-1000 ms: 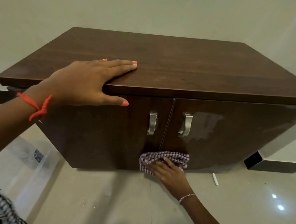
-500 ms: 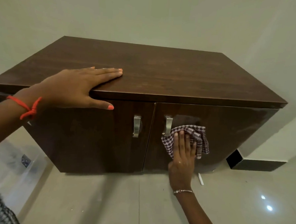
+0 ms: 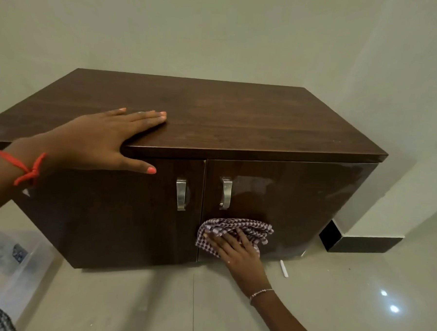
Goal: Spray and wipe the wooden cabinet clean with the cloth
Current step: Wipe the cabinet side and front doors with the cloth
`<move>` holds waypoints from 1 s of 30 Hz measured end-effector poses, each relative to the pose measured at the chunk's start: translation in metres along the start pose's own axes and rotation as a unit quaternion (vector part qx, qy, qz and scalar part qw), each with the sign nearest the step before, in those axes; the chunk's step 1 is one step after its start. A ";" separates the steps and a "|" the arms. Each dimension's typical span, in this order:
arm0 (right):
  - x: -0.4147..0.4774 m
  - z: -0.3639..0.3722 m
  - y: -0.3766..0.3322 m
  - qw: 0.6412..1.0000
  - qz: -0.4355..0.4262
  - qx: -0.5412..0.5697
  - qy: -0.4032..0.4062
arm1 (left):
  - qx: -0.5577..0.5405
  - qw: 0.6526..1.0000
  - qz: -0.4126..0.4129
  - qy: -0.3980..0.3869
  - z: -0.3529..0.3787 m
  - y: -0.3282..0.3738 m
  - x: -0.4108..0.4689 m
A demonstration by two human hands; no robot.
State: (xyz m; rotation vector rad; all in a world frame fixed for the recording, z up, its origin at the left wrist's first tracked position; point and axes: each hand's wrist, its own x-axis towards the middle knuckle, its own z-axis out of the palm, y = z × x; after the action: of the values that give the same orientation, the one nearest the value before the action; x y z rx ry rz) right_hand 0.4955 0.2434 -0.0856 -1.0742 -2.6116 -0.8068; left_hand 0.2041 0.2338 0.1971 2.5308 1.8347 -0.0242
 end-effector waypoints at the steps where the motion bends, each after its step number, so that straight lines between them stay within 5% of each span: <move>1: -0.003 0.002 0.007 0.998 -0.049 -0.020 -0.019 | 0.007 1.000 0.008 0.007 -0.003 0.009 0.002; 7: -0.020 0.011 0.051 0.965 -0.198 -0.068 -0.155 | 0.016 0.998 0.053 0.034 -0.005 0.041 0.022; 20: 0.003 0.063 -0.034 0.932 -0.187 0.061 -0.305 | -0.019 0.997 0.061 0.040 0.008 0.039 0.036; 30: 0.019 0.076 -0.085 0.949 -0.222 0.018 -0.223 | -0.024 0.998 0.047 0.029 0.007 0.040 0.034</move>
State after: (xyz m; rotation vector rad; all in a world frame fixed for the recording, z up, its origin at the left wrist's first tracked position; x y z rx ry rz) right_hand 0.4238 0.2478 -0.1761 -0.7253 -3.3120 -0.6453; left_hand 0.2525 0.2540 0.1895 2.6082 1.7114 0.0944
